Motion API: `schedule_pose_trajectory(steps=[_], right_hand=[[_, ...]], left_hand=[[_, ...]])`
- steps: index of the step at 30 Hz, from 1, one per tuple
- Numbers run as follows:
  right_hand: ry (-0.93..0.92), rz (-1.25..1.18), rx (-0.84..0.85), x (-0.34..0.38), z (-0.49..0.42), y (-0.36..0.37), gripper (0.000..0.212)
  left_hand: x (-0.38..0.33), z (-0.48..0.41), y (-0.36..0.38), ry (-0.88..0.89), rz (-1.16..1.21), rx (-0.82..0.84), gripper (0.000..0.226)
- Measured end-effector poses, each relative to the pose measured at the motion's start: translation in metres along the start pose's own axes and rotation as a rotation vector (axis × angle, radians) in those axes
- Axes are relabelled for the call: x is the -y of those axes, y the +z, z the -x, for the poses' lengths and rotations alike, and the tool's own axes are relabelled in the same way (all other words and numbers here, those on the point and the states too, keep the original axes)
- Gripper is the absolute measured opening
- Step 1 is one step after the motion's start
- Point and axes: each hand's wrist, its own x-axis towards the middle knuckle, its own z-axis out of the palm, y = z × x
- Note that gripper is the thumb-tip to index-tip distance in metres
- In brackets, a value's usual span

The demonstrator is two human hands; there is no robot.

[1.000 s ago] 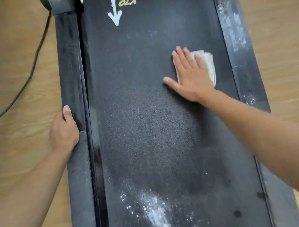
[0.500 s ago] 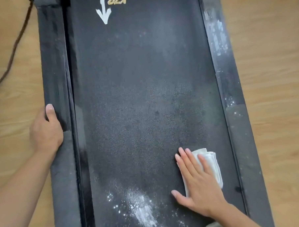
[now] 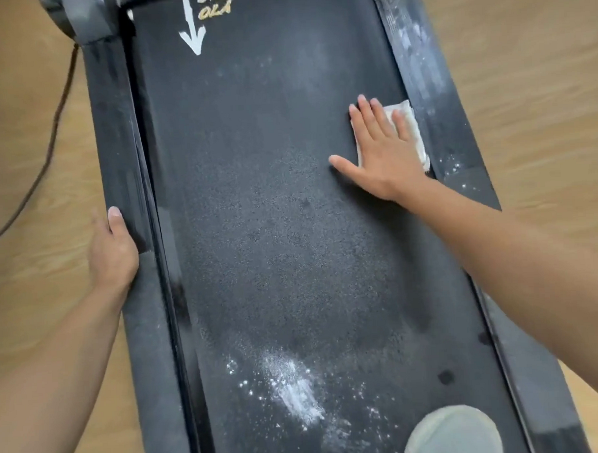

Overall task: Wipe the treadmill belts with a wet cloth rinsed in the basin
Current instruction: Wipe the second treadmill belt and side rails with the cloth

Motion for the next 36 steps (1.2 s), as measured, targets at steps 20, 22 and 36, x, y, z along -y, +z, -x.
schedule_pose_trajectory(steps=[20, 22, 36], right_hand=[[-0.010, 0.002, 0.021, 0.006, -0.029, -0.006, 0.105], [-0.021, 0.021, 0.021, 0.004, 0.037, 0.010, 0.103], [0.037, -0.070, -0.009, 0.017, 0.056, 0.020, 0.089]], left_hand=[[0.000, -0.002, 0.005, -0.040, -0.028, -0.007, 0.065], [0.004, -0.003, 0.005, -0.028, -0.025, -0.004, 0.067], [0.005, -0.004, 0.006, -0.003, -0.095, -0.037, 0.069]])
